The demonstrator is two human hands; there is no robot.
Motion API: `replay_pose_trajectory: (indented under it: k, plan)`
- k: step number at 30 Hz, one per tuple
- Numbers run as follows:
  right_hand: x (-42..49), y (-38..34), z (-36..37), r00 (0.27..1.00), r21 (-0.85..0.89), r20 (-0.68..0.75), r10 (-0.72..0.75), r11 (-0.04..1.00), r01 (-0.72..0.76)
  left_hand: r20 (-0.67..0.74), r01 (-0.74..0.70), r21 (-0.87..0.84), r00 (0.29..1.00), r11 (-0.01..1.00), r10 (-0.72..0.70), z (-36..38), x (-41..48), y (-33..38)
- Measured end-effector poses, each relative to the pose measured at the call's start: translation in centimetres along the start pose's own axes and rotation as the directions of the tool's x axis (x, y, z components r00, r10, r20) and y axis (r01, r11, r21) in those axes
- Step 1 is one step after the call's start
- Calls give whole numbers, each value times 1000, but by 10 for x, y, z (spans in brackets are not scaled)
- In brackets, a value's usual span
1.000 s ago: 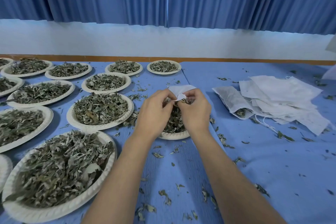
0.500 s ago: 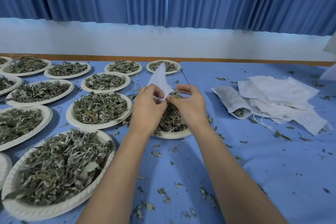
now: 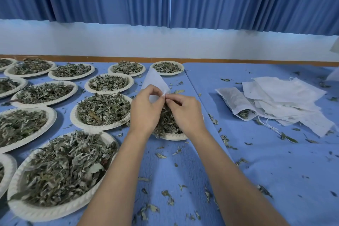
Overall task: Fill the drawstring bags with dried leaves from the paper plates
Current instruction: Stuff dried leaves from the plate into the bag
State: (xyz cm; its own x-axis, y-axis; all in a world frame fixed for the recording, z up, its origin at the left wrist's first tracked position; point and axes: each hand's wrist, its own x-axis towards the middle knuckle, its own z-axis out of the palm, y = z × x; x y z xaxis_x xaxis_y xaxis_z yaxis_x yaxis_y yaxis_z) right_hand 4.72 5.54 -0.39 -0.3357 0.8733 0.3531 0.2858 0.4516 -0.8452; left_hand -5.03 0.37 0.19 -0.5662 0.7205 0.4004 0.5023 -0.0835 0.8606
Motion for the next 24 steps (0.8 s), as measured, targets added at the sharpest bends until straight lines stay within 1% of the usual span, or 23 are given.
replay_pose_trajectory:
  k: [2, 4, 5, 6, 7, 8, 9, 11, 12, 13, 14, 16, 17, 18, 19, 21, 24]
  plan:
    - [0, 1, 0, 999, -22, 43, 4, 1000, -3, 29, 18, -33, 999, 999, -17, 0, 0, 0]
    - [2, 1, -1, 994, -40, 112, -1, 999, 6, 28, 20, -41, 999, 999, -18, 0, 1, 0]
    - [2, 1, -1, 990, -46, 138, -4, 999, 10, 12, 14, -8, 1000, 1000, -14, 0, 1, 1]
    - [3, 0, -1, 990, -37, 143, 2, 999, 4, -11, 21, 21, 1000, 1000, -21, -1, 2, 2]
    - [4, -1, -2, 992, -11, 127, 12, 1000, -11, -45, 49, 16, 998, 999, -48, -2, 3, 2]
    - [4, -2, -4, 995, 22, 96, 21, 999, -24, -80, 89, -23, 993, 996, -91, -2, 5, 0]
    - [4, -3, -6, 998, 41, 56, 10, 999, -12, -109, 147, -108, 981, 983, -159, -3, 7, -2]
    - [2, -6, -11, 996, -10, -16, -92, 996, 91, -135, 270, -334, 934, 903, -329, -6, 10, -4]
    - [2, -7, -13, 989, -59, -4, -145, 988, 145, -144, 303, -403, 911, 863, -387, -7, 10, -6]
    - [0, -9, -13, 983, -123, 51, -175, 976, 180, -157, 323, -421, 894, 848, -419, -8, 11, -7]
    - [0, -9, -13, 975, -215, 126, -181, 955, 205, -169, 335, -421, 884, 843, -436, -8, 11, -9]
    - [-2, -8, -10, 950, -425, 272, -155, 867, 262, -183, 343, -427, 873, 837, -451, -8, 11, -11]
    - [-3, -6, -9, 937, -500, 321, -135, 816, 289, -182, 343, -426, 874, 837, -451, -7, 11, -11]
    - [-3, -4, -9, 927, -541, 356, -116, 784, 306, -180, 342, -421, 876, 840, -447, -6, 11, -11]
    - [-2, -2, -10, 921, -553, 378, -97, 774, 309, -178, 342, -412, 878, 844, -443, -6, 10, -10]
    - [0, 0, -14, 921, -524, 385, -64, 806, 275, -175, 343, -402, 882, 849, -438, -5, 10, -9]
    - [5, 3, -20, 942, -448, 332, -56, 869, 210, -173, 344, -404, 881, 848, -440, -7, 9, -9]
